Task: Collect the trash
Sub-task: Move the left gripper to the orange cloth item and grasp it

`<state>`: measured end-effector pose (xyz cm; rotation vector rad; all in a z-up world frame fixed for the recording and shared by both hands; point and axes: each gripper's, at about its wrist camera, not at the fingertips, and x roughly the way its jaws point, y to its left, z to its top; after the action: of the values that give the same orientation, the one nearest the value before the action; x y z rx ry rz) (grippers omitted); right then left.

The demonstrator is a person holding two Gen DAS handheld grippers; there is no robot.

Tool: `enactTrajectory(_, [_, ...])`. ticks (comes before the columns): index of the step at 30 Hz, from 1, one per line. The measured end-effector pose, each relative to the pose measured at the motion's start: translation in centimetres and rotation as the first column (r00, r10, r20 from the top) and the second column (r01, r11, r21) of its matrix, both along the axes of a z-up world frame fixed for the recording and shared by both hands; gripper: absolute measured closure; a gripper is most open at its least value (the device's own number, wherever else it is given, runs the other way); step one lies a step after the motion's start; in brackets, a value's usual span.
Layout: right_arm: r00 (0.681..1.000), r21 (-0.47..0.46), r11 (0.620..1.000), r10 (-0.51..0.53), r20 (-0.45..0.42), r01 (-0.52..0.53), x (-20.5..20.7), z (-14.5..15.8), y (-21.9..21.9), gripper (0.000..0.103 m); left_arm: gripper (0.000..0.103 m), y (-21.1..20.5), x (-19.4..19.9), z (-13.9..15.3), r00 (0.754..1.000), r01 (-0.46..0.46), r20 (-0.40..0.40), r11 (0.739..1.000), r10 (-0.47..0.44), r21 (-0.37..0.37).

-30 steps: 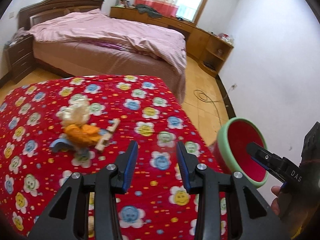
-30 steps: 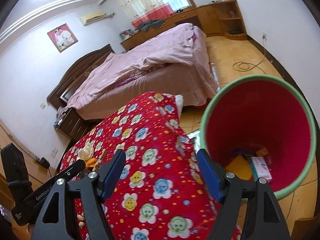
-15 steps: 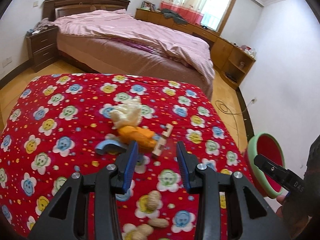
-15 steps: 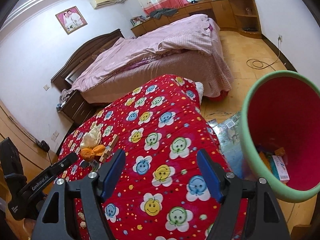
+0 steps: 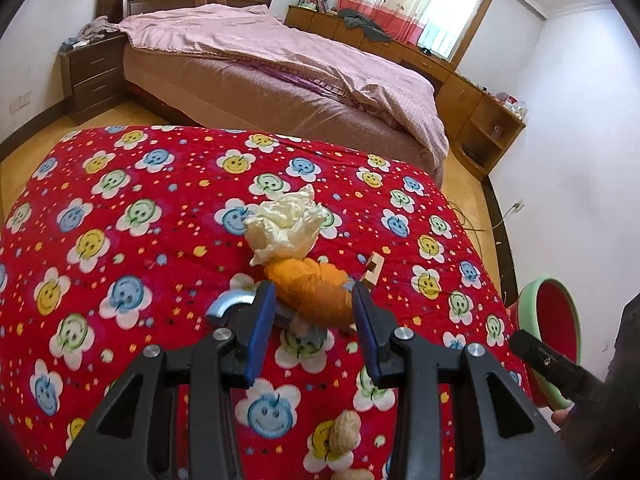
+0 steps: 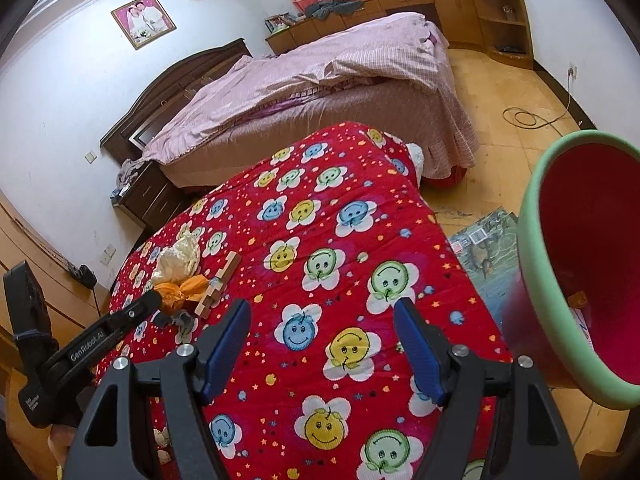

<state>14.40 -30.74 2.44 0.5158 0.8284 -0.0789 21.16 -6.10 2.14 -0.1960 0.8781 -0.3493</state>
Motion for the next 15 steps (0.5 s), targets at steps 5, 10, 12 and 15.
enactTrajectory(5, [1.000,0.007,1.000,0.000,-0.014,0.000,0.5,-0.7,-0.1,0.027,0.064,-1.1,1.5,-0.7,1.000,0.002,-0.003,1.000,-0.002,0.031])
enactTrajectory(10, [1.000,0.009,1.000,-0.001,-0.023,0.002,0.5,-1.0,-0.3,0.027,0.064,-1.3,2.2,-1.5,1.000,-0.011,-0.010,0.998,0.012,0.062])
enactTrajectory(12, [1.000,0.009,1.000,-0.003,-0.024,0.003,0.6,-1.1,-0.4,0.027,0.074,-1.0,2.2,-1.6,1.000,-0.017,-0.007,0.998,0.018,0.053])
enactTrajectory(15, [1.000,0.010,1.000,-0.001,-0.025,0.001,0.7,-1.1,-0.3,0.027,0.082,-0.4,2.1,-1.4,1.000,-0.020,-0.008,0.999,0.020,0.027])
